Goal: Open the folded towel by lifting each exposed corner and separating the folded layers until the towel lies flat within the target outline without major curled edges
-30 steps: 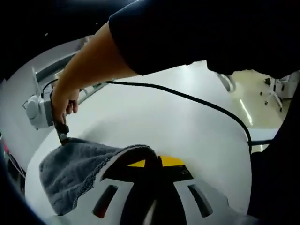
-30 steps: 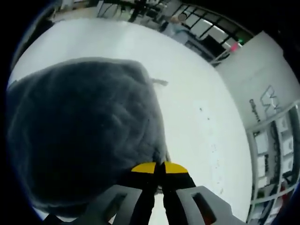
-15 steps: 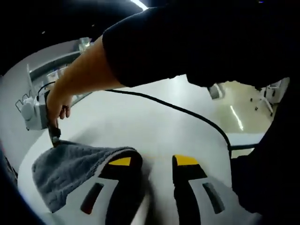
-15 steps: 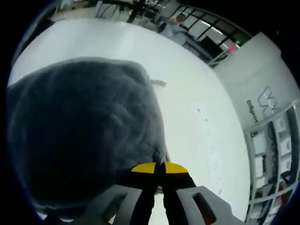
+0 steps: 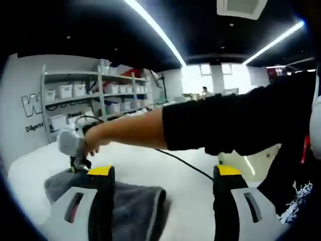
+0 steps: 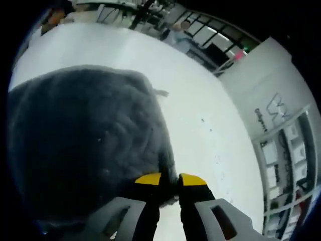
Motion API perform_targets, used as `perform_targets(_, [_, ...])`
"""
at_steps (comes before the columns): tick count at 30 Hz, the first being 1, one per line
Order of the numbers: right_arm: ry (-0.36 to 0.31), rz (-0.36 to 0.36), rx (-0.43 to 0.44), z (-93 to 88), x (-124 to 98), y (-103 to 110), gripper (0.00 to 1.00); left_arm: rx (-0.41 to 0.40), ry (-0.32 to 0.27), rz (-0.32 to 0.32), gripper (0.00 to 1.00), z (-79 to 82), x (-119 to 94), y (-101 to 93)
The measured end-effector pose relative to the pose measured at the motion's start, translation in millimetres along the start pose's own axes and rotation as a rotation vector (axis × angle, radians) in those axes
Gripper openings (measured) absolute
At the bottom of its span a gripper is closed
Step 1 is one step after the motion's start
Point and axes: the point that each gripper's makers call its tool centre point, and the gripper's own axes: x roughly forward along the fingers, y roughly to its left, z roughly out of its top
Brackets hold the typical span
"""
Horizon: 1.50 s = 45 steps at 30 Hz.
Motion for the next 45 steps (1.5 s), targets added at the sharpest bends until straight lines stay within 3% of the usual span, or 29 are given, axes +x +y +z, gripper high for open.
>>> perform_targets(5, [-0.016,-0.013,0.024,0.6,-13.9,-2.4,0.31,-0.074,-0.006,0.19,0.93,5.9,-21.8,81.3])
perform_targets(8, [-0.019,-0.061,0.067,0.3,-21.0,-10.7,0.46,-0.059,-0.023,0.279,1.0,9.2,-33.6,109.4])
perform_targets(11, [-0.053,-0.105,0.154,4.6,-30.4,-21.7,0.71,-0.048,-0.009,0.364,1.0,7.7,-41.7,136.8])
perform_targets(13, [-0.088,-0.141,0.212,8.8,-40.9,-28.6,0.99,-0.062,-0.013,0.382,1.0,8.4,-45.8,149.9])
perform_targets(16, [-0.117,-0.2,0.313,11.8,-64.0,-38.3,1.0,-0.09,-0.029,0.407,1.0,10.8,-53.1,166.2])
perform_targets(20, [-0.194,-0.285,0.37,21.9,-99.5,-43.9,1.0,-0.096,-0.034,0.426,1.0,12.9,-59.7,171.7])
perform_targets(23, [-0.307,-0.341,0.454,30.9,-149.6,-34.7,1.0,-0.09,-0.032,0.441,1.0,13.0,-69.8,174.2])
perform_targets(27, [-0.391,-0.431,0.509,23.0,-213.5,-18.0,1.0,-0.089,-0.036,0.453,1.0,13.2,-83.6,179.4])
perform_targets(34, [-0.489,-0.504,0.595,-0.4,-284.3,11.1,1.0,-0.089,-0.026,0.458,1.0,6.6,-100.7,172.3])
perform_targets(39, [-0.506,-0.544,0.59,-8.6,-303.8,30.9,1.0,-0.108,-0.026,0.453,1.0,-2.2,-108.1,169.7])
perform_targets(42, [-0.519,-0.551,0.573,-9.0,-305.9,50.2,1.0,-0.143,-0.009,0.453,0.99,-14.5,-110.0,179.7])
perform_targets(45, [-0.502,-0.579,0.481,-5.8,-302.4,54.1,1.0,-0.191,-0.001,0.445,0.98,-23.5,-108.4,185.4])
